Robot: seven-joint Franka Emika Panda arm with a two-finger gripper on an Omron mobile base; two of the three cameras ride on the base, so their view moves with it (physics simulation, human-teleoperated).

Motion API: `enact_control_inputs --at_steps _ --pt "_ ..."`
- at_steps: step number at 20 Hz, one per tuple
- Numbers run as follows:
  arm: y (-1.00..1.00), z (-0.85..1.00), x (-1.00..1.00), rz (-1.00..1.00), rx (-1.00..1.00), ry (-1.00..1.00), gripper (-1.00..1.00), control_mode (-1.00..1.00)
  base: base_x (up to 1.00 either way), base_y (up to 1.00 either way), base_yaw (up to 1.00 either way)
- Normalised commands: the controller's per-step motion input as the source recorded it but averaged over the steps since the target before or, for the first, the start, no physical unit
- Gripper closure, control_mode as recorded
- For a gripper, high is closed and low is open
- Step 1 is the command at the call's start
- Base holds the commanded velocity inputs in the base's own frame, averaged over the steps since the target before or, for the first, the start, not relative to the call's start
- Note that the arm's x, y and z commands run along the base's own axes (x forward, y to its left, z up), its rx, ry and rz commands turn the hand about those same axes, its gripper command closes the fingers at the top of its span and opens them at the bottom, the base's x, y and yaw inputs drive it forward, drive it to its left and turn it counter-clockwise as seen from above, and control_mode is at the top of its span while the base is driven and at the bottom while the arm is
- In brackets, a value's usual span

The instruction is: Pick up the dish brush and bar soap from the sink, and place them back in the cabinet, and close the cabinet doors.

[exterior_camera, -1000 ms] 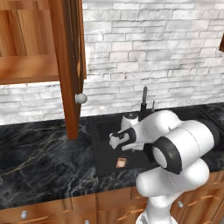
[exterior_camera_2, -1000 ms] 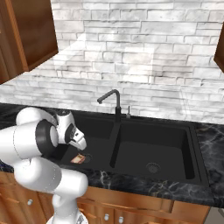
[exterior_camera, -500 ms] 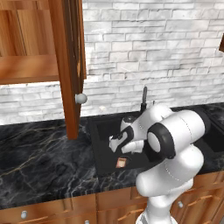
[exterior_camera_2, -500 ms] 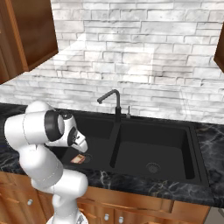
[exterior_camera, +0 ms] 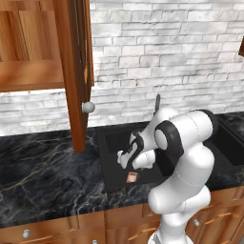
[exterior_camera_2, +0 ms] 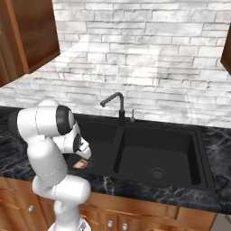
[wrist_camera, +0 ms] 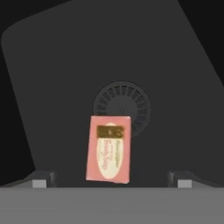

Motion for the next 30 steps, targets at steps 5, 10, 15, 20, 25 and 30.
enact_control_inputs --at_steps 5,10,15,20,25,30 --pt "0.09 -0.2 0.07 0.0 0.0 0.04 -1.0 -1.0 0.0 0.0 0.0" --pt "0.05 -0.21 0.1 0.0 0.0 0.03 -1.0 -1.0 0.0 0.0 0.0" --pt "0.0 -0.17 0.04 0.0 0.0 0.03 -1.0 -1.0 0.0 0.0 0.0" --pt "0.0 -0.18 0.03 0.0 0.0 0.02 -1.0 -1.0 0.0 0.0 0.0" --pt "0.0 -0.15 0.01 0.0 0.0 0.02 -1.0 -1.0 0.0 0.0 0.0" --pt "0.0 -0.16 0.01 0.0 0.0 0.01 -1.0 -1.0 0.0 0.0 0.0"
